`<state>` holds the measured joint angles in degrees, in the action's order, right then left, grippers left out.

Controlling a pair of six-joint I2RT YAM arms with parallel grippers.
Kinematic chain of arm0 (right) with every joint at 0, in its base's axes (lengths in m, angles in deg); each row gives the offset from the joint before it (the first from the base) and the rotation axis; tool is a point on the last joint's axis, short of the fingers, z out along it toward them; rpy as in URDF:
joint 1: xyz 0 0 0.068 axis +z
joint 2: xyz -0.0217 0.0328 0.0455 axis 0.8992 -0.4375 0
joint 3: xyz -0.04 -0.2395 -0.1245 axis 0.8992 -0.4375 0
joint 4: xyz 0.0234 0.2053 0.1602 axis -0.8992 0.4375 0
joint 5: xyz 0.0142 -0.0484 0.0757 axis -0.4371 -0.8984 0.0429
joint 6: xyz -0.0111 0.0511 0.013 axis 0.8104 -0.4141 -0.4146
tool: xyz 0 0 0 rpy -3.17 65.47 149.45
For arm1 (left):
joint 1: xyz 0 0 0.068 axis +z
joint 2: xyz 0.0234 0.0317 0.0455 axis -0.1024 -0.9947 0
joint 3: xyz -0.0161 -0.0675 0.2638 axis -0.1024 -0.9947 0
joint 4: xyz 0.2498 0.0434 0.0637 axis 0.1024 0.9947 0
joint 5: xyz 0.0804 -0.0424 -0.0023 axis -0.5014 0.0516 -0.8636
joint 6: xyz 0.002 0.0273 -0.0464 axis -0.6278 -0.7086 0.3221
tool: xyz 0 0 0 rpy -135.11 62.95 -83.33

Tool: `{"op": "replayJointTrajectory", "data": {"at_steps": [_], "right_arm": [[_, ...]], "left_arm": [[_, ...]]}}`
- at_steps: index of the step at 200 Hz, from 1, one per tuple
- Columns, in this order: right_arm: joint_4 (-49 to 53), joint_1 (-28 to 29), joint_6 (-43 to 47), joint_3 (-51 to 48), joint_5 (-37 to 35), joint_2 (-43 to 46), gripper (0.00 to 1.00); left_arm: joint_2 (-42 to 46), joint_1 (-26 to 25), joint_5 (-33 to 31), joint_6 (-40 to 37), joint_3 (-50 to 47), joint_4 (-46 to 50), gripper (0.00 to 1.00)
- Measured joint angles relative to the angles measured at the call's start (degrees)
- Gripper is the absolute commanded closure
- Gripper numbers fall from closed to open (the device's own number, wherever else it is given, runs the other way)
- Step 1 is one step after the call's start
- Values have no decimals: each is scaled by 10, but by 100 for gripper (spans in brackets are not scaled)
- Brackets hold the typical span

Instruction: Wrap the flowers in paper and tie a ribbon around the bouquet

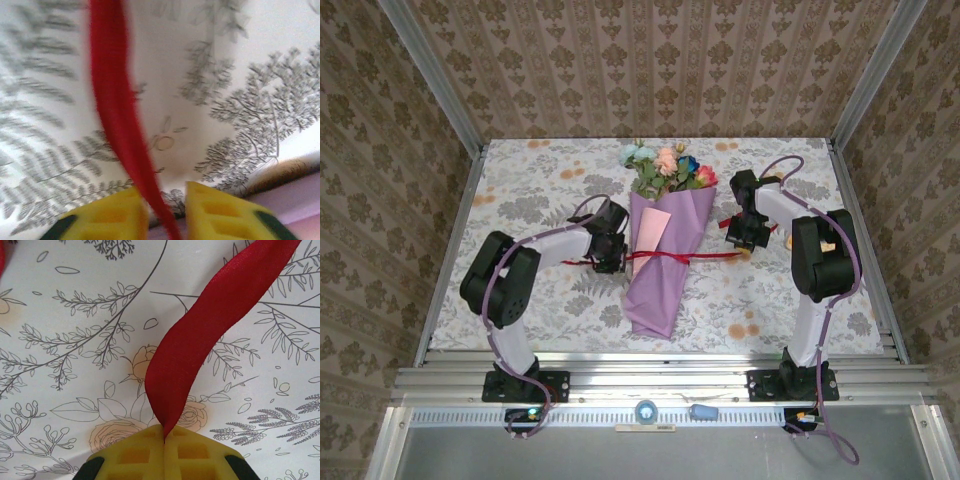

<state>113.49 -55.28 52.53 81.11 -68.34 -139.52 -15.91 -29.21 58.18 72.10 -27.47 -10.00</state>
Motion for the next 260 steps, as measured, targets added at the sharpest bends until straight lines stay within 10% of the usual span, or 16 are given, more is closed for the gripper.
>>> {"op": "replayJointTrajectory", "data": {"at_steps": [35, 89, 260], "right_arm": [[0, -2, -1, -1, 3, 0, 100], [9, -20, -45, -6, 32, 23, 54], [-237, 39, -659, -200, 244, 116, 44]], "left_arm": [[-16, -2, 6, -8, 2, -53, 100], [-10, -9, 7, -8, -25, -114, 100], [0, -10, 6, -8, -49, -149, 100]]}}
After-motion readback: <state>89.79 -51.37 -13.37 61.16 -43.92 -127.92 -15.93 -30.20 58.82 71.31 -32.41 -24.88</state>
